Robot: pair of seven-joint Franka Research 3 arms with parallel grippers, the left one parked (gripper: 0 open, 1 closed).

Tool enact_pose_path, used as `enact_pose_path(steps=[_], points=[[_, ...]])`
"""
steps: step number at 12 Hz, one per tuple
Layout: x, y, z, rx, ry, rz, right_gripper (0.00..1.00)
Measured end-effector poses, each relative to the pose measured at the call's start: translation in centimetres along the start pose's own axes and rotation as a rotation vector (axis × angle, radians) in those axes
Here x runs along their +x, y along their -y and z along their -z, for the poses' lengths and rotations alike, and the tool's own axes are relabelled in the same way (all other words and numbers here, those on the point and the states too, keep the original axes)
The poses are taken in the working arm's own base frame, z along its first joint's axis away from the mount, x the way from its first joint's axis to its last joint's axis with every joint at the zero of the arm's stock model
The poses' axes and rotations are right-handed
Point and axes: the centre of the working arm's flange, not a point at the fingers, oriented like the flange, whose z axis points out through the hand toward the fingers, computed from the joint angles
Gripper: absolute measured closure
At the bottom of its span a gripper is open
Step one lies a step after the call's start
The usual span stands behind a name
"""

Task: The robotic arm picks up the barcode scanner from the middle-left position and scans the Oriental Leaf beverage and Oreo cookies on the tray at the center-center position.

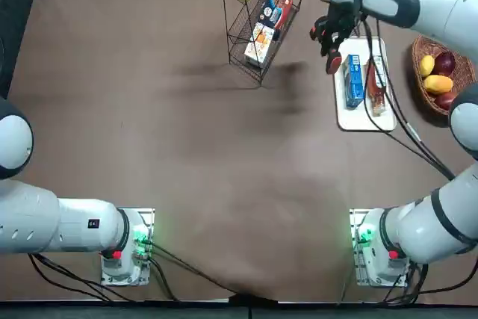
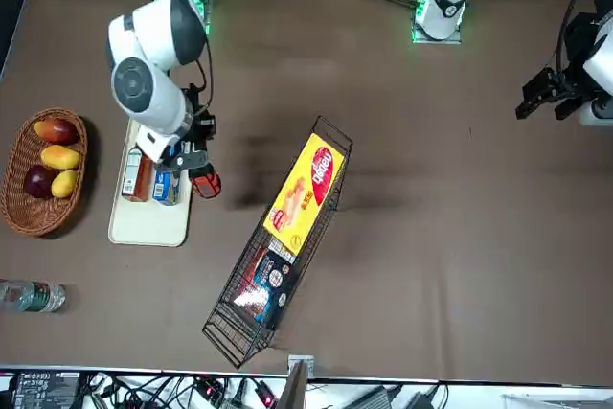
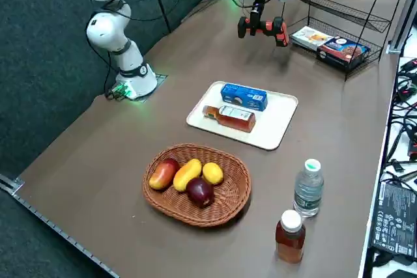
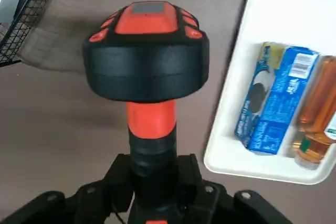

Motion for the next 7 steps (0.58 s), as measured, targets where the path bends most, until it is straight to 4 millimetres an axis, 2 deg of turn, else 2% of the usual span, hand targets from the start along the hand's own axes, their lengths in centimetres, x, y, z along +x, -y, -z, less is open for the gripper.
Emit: enact_pose_path(steps=[4, 5, 7], points=[[-0.5, 1.9, -3.1, 0.001, -0.017, -0.029, 0.58], [-0.7, 2.1, -5.1, 0.004, -0.036, -0.065, 0.58], [-1.0, 2.0, -6.9, 0.007, -0.044, -0.109, 0.58]])
